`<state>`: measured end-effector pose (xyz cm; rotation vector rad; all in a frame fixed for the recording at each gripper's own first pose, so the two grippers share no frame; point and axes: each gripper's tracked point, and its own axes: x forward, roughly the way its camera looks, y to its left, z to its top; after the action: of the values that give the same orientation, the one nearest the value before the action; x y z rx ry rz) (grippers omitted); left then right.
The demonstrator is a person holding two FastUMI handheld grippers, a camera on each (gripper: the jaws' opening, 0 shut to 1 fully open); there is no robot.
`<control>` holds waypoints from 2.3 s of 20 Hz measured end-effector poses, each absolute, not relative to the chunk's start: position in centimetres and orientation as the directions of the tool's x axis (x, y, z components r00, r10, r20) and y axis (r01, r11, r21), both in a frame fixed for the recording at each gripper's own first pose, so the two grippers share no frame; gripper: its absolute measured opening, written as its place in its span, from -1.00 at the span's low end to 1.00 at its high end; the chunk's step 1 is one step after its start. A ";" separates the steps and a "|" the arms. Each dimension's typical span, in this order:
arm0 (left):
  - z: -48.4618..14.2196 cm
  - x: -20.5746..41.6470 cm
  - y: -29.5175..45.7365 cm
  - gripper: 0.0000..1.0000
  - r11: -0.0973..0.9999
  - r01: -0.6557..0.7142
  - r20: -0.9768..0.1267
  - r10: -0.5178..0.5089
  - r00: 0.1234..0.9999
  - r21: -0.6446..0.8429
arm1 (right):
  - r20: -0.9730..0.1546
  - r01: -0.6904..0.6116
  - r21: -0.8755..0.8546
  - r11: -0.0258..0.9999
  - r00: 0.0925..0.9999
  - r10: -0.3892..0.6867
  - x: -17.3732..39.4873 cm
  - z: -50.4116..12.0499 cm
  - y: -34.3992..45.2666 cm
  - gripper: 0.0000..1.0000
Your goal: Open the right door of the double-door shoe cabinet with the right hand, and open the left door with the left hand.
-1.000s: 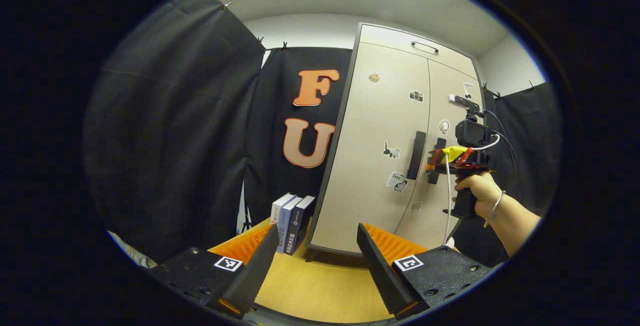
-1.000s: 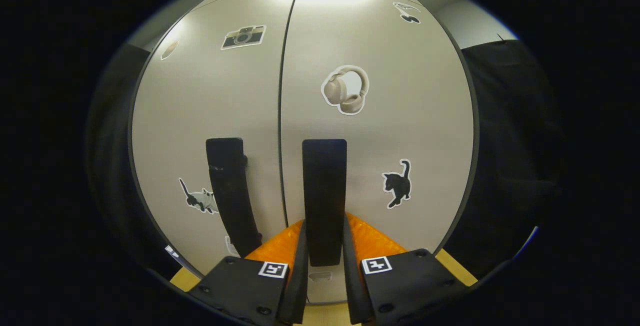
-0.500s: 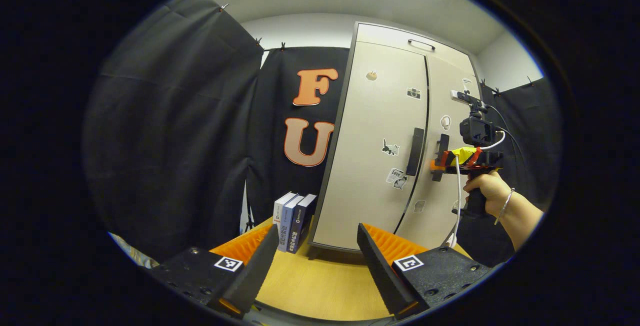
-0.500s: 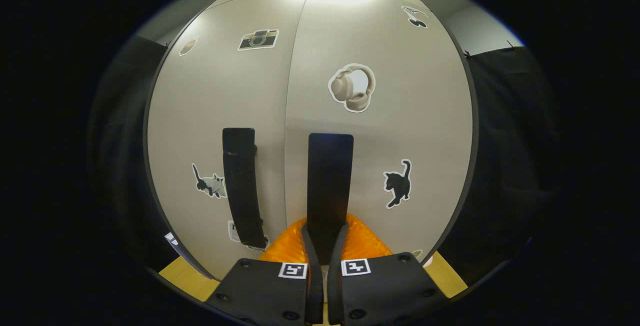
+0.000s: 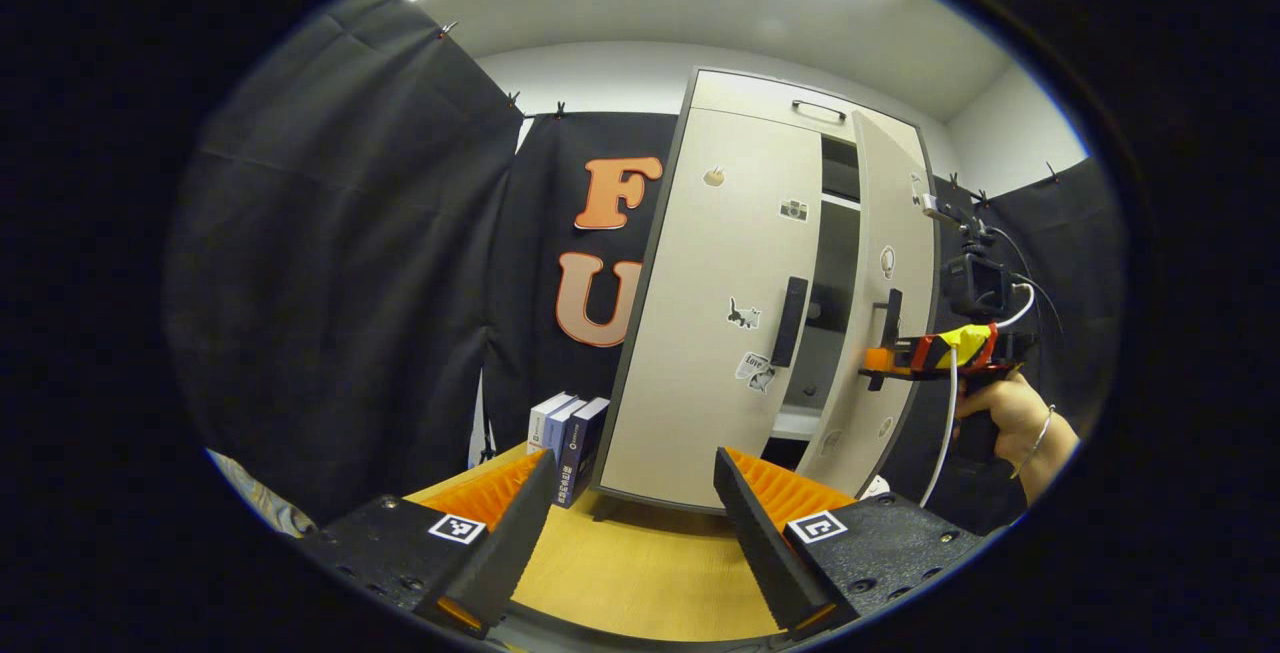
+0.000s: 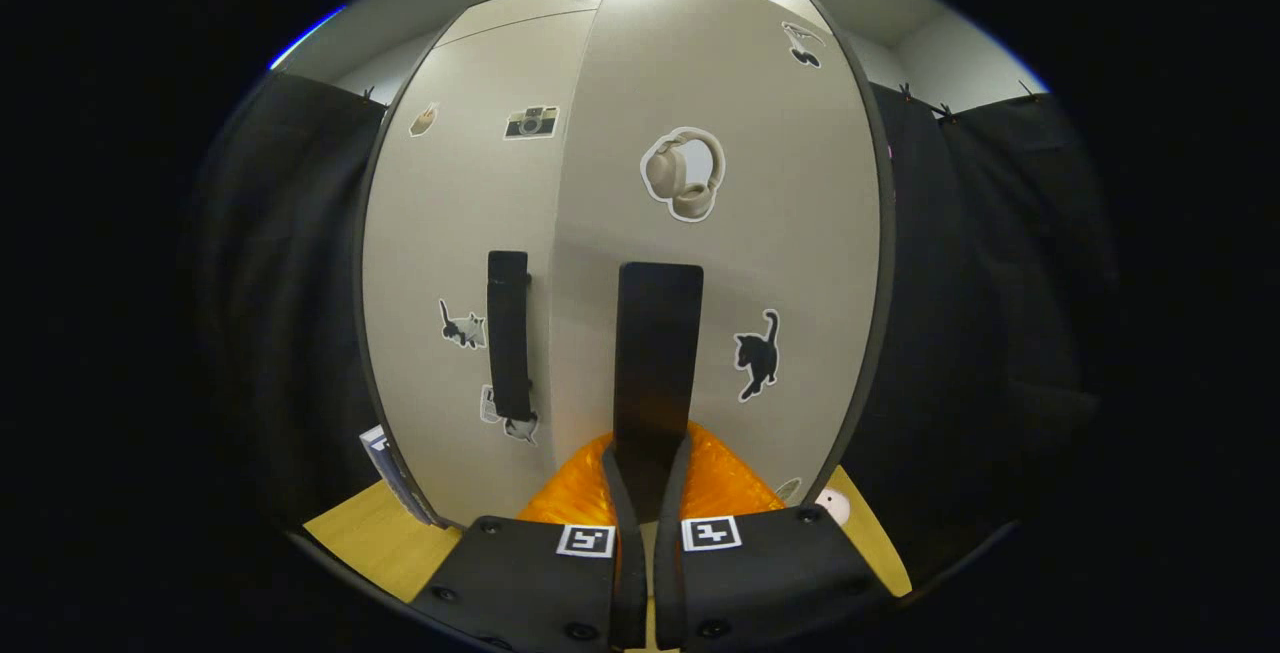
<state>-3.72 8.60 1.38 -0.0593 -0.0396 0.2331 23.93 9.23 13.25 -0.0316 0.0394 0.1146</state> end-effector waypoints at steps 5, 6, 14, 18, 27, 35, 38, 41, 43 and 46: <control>1.8 -5.3 5.3 0.89 0.972 -0.227 0.041 0.230 0.972 -0.064 | -0.043 -0.132 -0.028 0.991 0.990 0.131 22.0 13.0 7.3 -0.78; 1.9 -5.5 4.5 0.89 0.973 -0.224 0.041 0.227 0.973 -0.062 | -0.040 -0.131 -0.025 0.991 0.991 0.130 21.7 13.0 6.7 -0.79; 3.0 -4.9 -1.3 0.89 0.985 -0.172 0.053 0.174 0.983 -0.031 | -0.049 -0.080 0.004 0.997 0.996 0.080 21.1 12.6 3.5 -0.86; 2.7 -4.0 -4.2 0.89 0.990 -0.137 0.044 0.137 0.990 -0.023 | -0.052 -0.006 -0.016 1.000 0.999 0.005 20.7 12.6 0.8 -0.87; 2.6 -0.9 -8.2 0.89 0.996 -0.087 0.021 0.087 0.996 -0.021 | -0.038 -0.016 -0.039 0.999 0.999 0.014 20.6 12.6 -0.9 -0.88; 3.6 3.6 -8.6 0.89 0.998 -0.057 0.038 0.057 0.998 0.000 | 0.005 -0.012 -0.018 1.000 1.000 0.012 19.1 13.2 -1.5 -0.86; 4.1 6.1 -8.3 0.94 1.000 -0.031 0.043 0.030 0.999 0.008 | 0.039 -0.006 -0.043 0.999 0.999 0.008 18.3 13.5 -1.5 -0.81; 4.5 8.8 -7.7 0.89 1.000 -0.014 0.050 0.013 0.999 0.017 | 0.002 -0.008 -0.006 1.000 1.000 0.008 17.6 12.4 -0.8 -0.30; 4.8 10.6 -7.3 0.94 1.000 -0.008 0.053 0.007 0.999 0.023 | -0.030 -0.001 0.037 0.999 1.000 0.002 17.4 11.7 -0.5 -0.05; 4.6 13.5 -6.7 0.91 0.999 0.005 0.043 -0.007 0.999 0.045 | -0.043 0.040 0.061 0.997 0.998 -0.038 17.6 11.2 -0.6 0.07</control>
<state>13.54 -6.67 4.62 0.0445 -0.0430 -0.0061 17.56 -0.57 11.16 0.0619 0.0417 -0.0391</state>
